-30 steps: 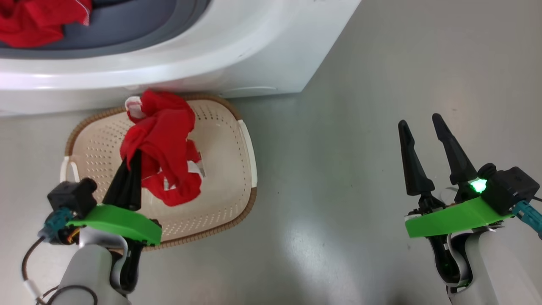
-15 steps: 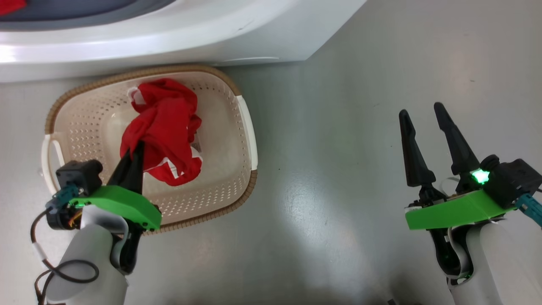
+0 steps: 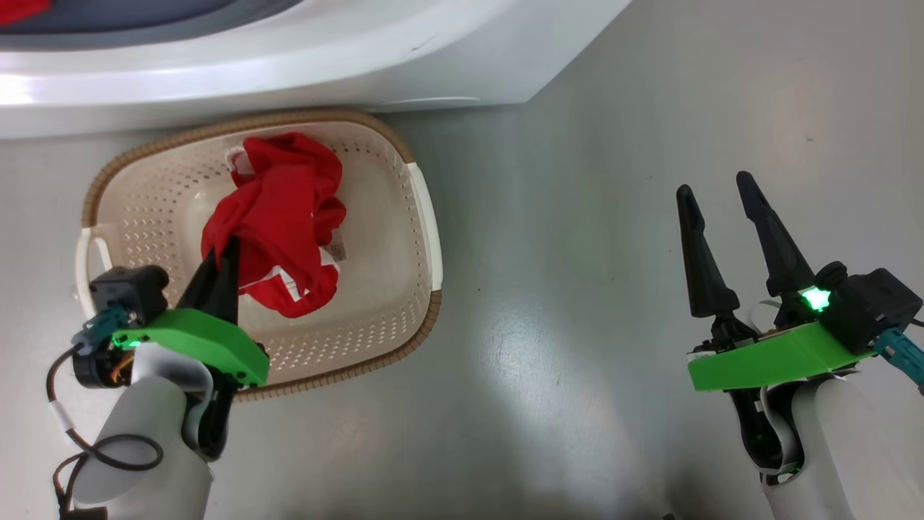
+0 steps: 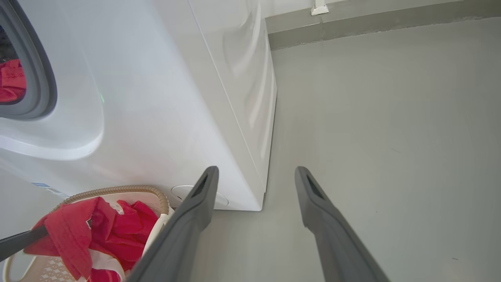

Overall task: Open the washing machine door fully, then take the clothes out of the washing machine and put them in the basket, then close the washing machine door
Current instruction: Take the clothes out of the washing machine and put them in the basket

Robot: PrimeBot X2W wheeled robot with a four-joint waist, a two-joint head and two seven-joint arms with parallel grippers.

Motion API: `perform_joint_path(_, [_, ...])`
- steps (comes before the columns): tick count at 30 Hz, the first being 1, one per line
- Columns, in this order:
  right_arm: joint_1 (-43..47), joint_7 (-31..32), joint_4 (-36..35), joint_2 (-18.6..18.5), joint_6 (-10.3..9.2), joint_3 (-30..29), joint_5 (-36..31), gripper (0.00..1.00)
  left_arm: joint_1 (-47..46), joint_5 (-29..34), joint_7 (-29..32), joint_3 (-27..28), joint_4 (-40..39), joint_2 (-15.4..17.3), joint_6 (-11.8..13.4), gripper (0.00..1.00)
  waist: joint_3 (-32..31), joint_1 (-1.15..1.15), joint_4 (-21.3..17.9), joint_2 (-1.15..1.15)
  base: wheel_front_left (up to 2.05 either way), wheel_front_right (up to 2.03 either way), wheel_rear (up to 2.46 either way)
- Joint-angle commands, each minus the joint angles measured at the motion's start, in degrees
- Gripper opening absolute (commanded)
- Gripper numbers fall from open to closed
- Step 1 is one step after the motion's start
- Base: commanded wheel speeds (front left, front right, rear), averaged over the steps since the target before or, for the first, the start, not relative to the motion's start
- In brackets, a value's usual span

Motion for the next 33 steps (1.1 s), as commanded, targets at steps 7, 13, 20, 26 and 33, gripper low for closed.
perform_joint_path(7, [1.2,-0.4,-0.4,0.1,0.43,2.1,-0.6,1.0,2.9,0.1,-0.3,2.2,-0.7,1.8,0.1,1.0,-3.1,0.0,0.0,0.0,0.0,0.0,0.0])
perform_joint_path(13, [1.7,-0.4,0.3,0.1,0.43,2.2,-0.6,1.0,4.8,0.4,-0.3,3.5,-2.4,1.6,0.1,1.0,-6.3,0.0,0.1,0.0,0.0,0.0,0.0])
perform_joint_path(20, [2.4,-0.4,1.3,0.1,0.43,2.1,-0.4,1.0,7.8,1.4,-0.3,5.7,-7.1,1.3,0.1,1.0,-10.8,0.0,0.4,0.0,0.0,0.0,0.0])
perform_joint_path(26, [3.5,-0.4,2.1,0.1,0.43,1.8,-0.5,1.0,11.1,3.0,-0.3,8.2,-12.2,0.8,0.1,1.0,-15.2,0.0,0.8,0.0,0.0,0.0,0.0])
perform_joint_path(33, [5.6,-0.4,3.0,0.1,0.43,1.1,-0.5,1.0,15.5,5.1,-0.3,10.9,-18.0,-0.1,0.1,1.0,-20.6,0.0,1.5,0.0,0.0,0.0,0.0])
